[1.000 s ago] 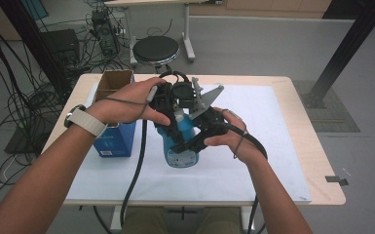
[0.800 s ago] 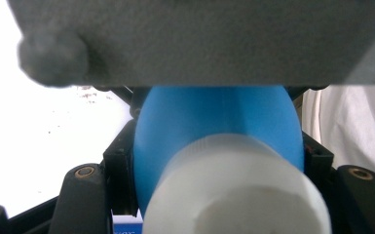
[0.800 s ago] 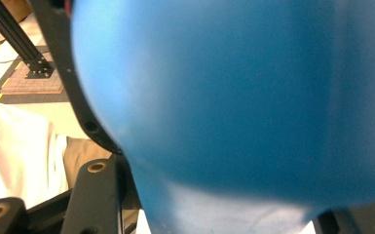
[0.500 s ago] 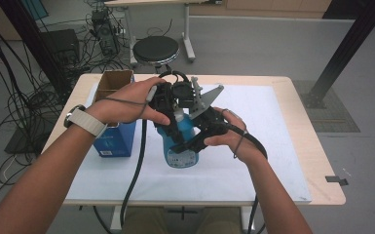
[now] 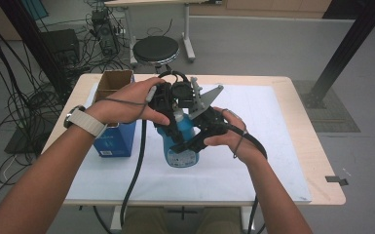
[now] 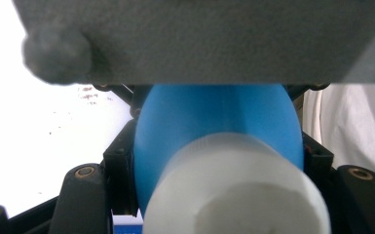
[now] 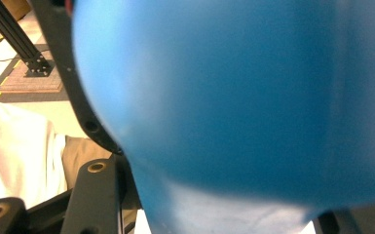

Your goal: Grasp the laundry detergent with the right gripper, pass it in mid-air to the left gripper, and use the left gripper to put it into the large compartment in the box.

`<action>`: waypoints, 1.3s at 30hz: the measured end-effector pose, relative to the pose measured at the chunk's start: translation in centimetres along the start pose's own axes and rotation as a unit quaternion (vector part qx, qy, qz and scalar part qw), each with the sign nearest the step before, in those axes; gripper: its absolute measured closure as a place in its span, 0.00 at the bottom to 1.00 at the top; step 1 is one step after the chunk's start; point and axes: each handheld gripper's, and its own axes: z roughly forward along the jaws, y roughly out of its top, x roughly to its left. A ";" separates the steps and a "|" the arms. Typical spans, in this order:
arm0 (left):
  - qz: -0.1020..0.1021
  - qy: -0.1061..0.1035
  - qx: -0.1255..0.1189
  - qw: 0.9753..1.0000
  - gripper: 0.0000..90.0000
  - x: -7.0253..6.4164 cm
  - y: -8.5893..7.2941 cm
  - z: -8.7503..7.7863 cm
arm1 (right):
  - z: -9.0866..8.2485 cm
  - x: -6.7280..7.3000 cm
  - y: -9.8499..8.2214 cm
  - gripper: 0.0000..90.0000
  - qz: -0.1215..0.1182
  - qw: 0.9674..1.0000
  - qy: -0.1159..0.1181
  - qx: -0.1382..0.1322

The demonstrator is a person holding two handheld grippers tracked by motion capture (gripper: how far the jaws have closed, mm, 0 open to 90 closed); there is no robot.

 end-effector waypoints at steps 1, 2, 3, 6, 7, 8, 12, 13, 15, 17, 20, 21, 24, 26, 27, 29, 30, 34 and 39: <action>0.001 0.001 0.000 1.000 0.41 0.0 0.0 0.0 | 0.0 0.0 0.0 0.48 0.000 1.000 0.000 0.000; -0.001 0.001 -0.001 1.000 0.41 0.0 0.0 0.0 | 0.0 0.0 0.0 0.48 -0.001 1.000 -0.001 -0.001; 0.000 0.002 0.000 1.000 0.41 0.0 0.0 0.0 | 0.0 0.0 0.0 0.48 0.000 1.000 -0.001 -0.003; 0.000 0.000 0.001 1.000 0.41 0.0 -0.1 0.1 | 0.1 -0.1 0.0 0.48 -0.001 1.000 0.001 0.000; 0.000 0.000 0.001 1.000 0.41 0.0 -0.1 0.1 | 0.1 0.0 0.0 0.48 0.000 1.000 0.002 0.001; 0.000 -0.001 0.000 1.000 0.42 0.0 -0.1 0.1 | 0.1 0.0 0.0 0.48 0.000 1.000 0.003 0.002; 0.001 0.000 0.001 1.000 0.42 0.0 0.0 0.0 | 0.1 -0.1 -0.1 0.48 -0.001 1.000 0.001 0.000; 0.002 0.001 -0.001 1.000 0.41 0.0 0.0 0.0 | 0.0 -0.1 -0.1 0.48 0.000 1.000 0.002 0.000; 0.001 0.001 0.001 1.000 0.41 0.0 0.0 0.0 | 0.0 0.0 -0.1 0.48 0.001 1.000 0.001 -0.002; 0.001 0.001 0.000 1.000 0.42 0.0 0.0 0.0 | 0.0 -0.1 -0.1 0.48 0.000 1.000 0.002 -0.003; -0.001 0.001 0.000 1.000 0.42 0.0 0.0 0.0 | 0.0 -0.1 0.0 0.48 0.000 1.000 0.002 -0.002; 0.000 0.001 0.000 1.000 0.42 0.1 0.0 0.0 | 0.1 -0.1 0.0 0.48 0.000 1.000 0.002 -0.002; 0.001 0.002 0.000 1.000 0.42 0.1 0.0 -0.1 | 0.0 -0.1 0.0 0.48 0.000 1.000 0.001 -0.004; 0.001 0.004 0.001 1.000 0.42 0.1 0.1 -0.1 | 0.0 -0.1 0.0 0.48 -0.001 1.000 0.000 -0.005; 0.001 0.005 -0.001 1.000 0.42 0.1 0.1 -0.1 | 0.0 -0.2 0.0 0.48 -0.002 1.000 -0.001 -0.005; 0.002 0.006 0.000 1.000 0.42 0.1 0.1 -0.1 | 0.0 -0.2 -0.1 0.48 -0.006 1.000 -0.006 -0.007; 0.002 0.006 0.001 1.000 0.42 0.2 0.1 -0.1 | 0.0 -0.2 -0.1 0.48 -0.007 1.000 -0.005 -0.007; 0.001 0.006 0.000 1.000 0.42 0.1 0.1 -0.1 | 0.0 -0.3 -0.1 0.47 -0.007 1.000 -0.003 -0.007; -0.009 0.012 0.005 1.000 0.42 0.4 -0.1 -0.1 | -0.1 -0.4 -0.4 0.29 0.011 1.000 -0.009 0.000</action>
